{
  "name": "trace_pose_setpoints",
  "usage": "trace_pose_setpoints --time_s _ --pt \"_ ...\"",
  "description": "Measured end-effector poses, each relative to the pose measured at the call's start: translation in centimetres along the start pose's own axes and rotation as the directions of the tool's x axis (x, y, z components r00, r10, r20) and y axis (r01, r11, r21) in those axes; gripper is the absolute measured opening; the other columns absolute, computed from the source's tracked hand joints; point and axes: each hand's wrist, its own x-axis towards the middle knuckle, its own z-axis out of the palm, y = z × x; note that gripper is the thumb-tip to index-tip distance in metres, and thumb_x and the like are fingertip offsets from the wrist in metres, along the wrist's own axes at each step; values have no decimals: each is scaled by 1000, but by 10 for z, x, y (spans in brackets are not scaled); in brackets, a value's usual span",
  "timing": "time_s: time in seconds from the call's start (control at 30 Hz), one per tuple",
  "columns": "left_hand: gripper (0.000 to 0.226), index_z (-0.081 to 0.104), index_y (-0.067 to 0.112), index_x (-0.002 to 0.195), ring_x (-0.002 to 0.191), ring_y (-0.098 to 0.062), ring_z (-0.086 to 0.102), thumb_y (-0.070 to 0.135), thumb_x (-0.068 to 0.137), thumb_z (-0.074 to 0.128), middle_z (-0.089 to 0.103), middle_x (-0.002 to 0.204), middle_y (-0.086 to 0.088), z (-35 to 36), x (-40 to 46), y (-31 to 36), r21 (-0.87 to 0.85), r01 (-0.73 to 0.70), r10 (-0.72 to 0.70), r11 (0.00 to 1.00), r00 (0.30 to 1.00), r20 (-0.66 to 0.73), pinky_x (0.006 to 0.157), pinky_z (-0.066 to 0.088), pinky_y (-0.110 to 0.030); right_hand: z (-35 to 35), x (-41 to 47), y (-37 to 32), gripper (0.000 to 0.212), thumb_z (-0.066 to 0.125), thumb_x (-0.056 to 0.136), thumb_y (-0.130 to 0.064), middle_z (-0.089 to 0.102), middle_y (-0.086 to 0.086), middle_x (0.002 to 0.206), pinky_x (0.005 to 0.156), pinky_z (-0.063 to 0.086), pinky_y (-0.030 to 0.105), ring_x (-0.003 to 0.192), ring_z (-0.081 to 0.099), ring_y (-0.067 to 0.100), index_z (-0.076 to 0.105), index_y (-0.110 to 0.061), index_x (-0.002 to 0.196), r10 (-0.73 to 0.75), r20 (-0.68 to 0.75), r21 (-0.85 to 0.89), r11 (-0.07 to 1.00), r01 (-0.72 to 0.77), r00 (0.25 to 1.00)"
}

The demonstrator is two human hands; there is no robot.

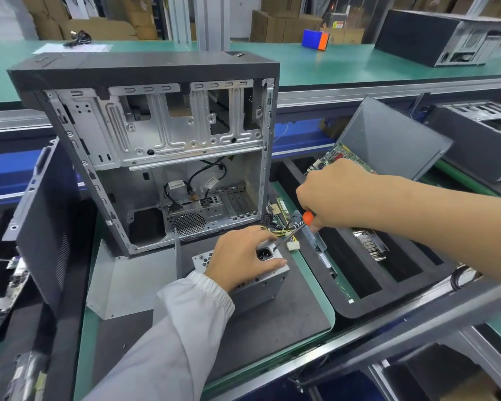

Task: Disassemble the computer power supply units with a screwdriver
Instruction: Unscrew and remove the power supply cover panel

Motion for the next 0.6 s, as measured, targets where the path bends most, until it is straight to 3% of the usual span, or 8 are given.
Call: trace_pose_setpoints --time_s 0.27,0.43,0.47,0.53,0.6 --pt "45 69 35 107 92 -4 62 67 77 64 68 99 17 -1 -1 1 -2 -5 5 1000 1000 0 71 50 -26 -1 4 -2 34 58 92 -43 30 -1 67 47 30 27 56 39 18 41 -14 85 -12 12 -34 999 13 1000" --pt "37 67 36 102 85 -5 58 64 79 64 61 88 17 -2 1 3 -17 27 -26 1000 997 77 67 44 -25 -21 14 -10 17 59 93 -28 37 1 77 56 35 30 75 53 27 50 -14 99 -117 -46 -153 982 108 992" --pt "35 68 35 101 84 -5 57 62 79 65 60 85 16 -2 1 3 -29 36 -33 999 995 92 67 44 -26 -26 17 -14 8 56 93 -18 35 1 75 52 31 29 73 51 27 49 -15 95 -156 -89 -198 971 136 984" --pt "29 70 35 100 78 -3 54 54 78 70 57 79 20 -4 0 4 -91 75 -66 993 993 102 66 44 -26 -34 20 -24 17 51 85 -2 30 1 66 46 20 26 63 43 23 41 -13 78 -229 -131 -298 937 182 965" --pt "20 72 32 96 64 -2 45 42 79 76 50 66 22 -8 -1 3 -292 136 -111 947 989 98 60 36 -23 -38 19 -31 28 52 76 5 29 1 60 45 14 24 52 34 16 33 -12 64 -293 -127 -402 888 221 947"
